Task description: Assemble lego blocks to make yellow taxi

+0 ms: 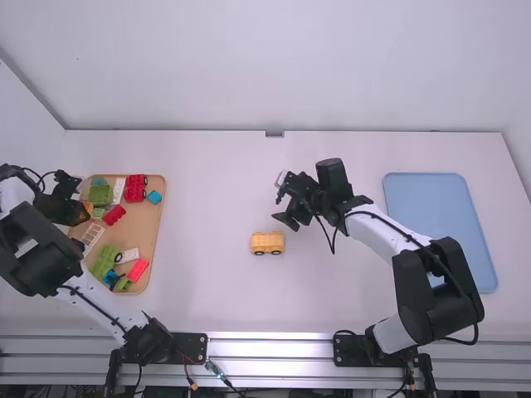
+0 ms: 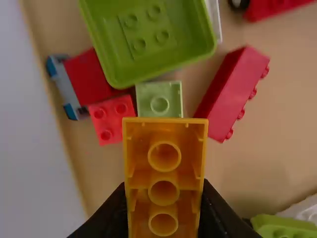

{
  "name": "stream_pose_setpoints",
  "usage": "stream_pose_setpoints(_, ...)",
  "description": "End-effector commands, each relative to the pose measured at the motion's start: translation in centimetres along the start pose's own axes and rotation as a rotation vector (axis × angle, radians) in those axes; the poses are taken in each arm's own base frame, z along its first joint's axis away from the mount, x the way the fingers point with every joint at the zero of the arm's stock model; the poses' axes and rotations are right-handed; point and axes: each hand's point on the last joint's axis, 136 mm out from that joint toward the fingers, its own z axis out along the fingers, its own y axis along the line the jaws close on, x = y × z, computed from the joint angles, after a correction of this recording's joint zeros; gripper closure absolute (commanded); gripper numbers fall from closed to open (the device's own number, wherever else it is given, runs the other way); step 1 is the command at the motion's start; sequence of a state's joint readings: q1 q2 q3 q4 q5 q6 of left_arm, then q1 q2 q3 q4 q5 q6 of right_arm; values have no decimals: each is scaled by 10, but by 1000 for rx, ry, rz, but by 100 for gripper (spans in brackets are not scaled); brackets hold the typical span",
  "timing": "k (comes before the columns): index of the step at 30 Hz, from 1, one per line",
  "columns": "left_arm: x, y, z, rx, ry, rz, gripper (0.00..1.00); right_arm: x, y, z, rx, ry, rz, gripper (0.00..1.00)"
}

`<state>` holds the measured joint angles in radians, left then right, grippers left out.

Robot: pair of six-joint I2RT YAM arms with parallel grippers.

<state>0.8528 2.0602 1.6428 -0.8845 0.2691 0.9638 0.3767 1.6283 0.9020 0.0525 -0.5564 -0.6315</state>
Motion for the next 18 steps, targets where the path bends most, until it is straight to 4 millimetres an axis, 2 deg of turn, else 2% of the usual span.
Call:
stream_pose_setpoints(1,-23,-10,-24,39,-117,-43,87,-25,-4,-4,-5,-74,16,1)
stream_pose_setpoints(7,-57,-43,-44,122,-282,20,89,-34,-25,10,17,-180,114,1)
stream_pose_setpoints(11,-85,-86,-55,214,-433,159,91,-44,-28,18,-89,-318,162,0)
stream_pose_setpoints(16,-110,-136,-48,250,-496,234,92,-55,-32,17,-221,-419,187,1)
stream_pose_setpoints(17,-110,-138,-48,251,-497,237,92,-55,-32,17,-225,-421,187,1)
stream_pose_setpoints(18,-115,-152,-44,254,-508,263,93,-58,-32,17,-249,-434,175,1)
